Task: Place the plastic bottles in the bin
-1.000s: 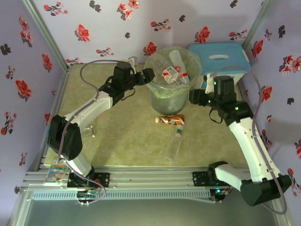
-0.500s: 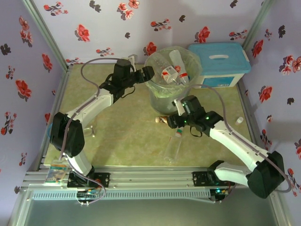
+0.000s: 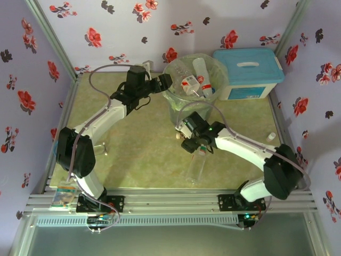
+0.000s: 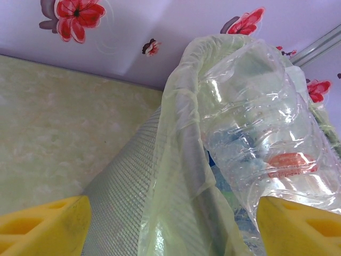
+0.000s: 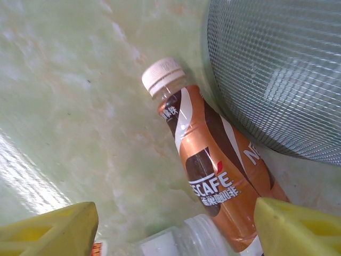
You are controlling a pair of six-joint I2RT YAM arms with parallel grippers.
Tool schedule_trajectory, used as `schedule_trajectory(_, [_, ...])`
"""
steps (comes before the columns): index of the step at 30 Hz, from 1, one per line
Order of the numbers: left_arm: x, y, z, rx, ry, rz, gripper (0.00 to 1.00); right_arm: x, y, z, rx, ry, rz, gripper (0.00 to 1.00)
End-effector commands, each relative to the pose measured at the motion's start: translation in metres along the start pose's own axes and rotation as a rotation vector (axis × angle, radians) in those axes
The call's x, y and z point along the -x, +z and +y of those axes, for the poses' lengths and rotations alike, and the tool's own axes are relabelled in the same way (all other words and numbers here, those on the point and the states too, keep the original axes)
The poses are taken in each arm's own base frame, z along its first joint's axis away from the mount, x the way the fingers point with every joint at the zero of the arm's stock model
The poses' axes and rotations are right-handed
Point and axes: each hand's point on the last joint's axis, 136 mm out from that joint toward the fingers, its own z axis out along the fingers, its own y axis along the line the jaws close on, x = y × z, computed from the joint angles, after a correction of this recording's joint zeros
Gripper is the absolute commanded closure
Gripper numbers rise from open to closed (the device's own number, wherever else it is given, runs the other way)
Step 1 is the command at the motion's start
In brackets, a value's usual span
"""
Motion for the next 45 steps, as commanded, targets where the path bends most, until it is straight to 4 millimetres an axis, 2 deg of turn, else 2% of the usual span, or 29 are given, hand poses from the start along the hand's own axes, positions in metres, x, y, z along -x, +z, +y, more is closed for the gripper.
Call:
schedule_trajectory(1, [0.01, -0.005, 0.002, 0.013, 0.022, -0.011, 0.19, -0.005, 0.007, -0.009, -0.054, -0.11, 0.094, 0.22])
schedule_trajectory(7, [0.011, -0.002, 0.003, 0.011, 0.018, -0.014, 0.19, -0.011, 0.036, -0.021, -0.133, -0.172, 0.181, 0.24])
schedule_trajectory(15, [0.01, -0.003, 0.004, 0.007, 0.012, -0.012, 0.19, -0.014, 0.06, -0.027, -0.137, -0.156, 0.197, 0.27])
schedule_trajectory(18, [0.009, -0.003, 0.005, 0.008, 0.011, -0.01, 0.19, -0.014, 0.064, -0.025, -0.127, -0.147, 0.203, 0.33])
schedule_trajectory(26, [0.008, -0.001, 0.006, 0.005, -0.006, -0.009, 0.19, -0.01, 0.075, -0.023, -0.121, -0.158, 0.208, 0.37])
schedule_trajectory(28, [0.008, -0.003, 0.006, 0.004, -0.005, -0.01, 0.19, -0.007, 0.077, -0.024, -0.127, -0.161, 0.196, 0.42])
schedule_trajectory(32, [0.009, -0.004, 0.006, 0.003, -0.006, -0.013, 0.19, -0.008, 0.083, -0.025, -0.132, -0.175, 0.209, 0.42])
schedule_trajectory(39, [0.01, -0.004, 0.007, 0.005, -0.01, -0.016, 0.19, -0.004, 0.073, -0.024, -0.137, -0.187, 0.181, 0.46])
schedule_trajectory(45, [0.009, -0.001, 0.01, 0.006, -0.019, -0.017, 0.19, 0.012, 0.044, -0.025, -0.165, -0.198, 0.077, 0.5])
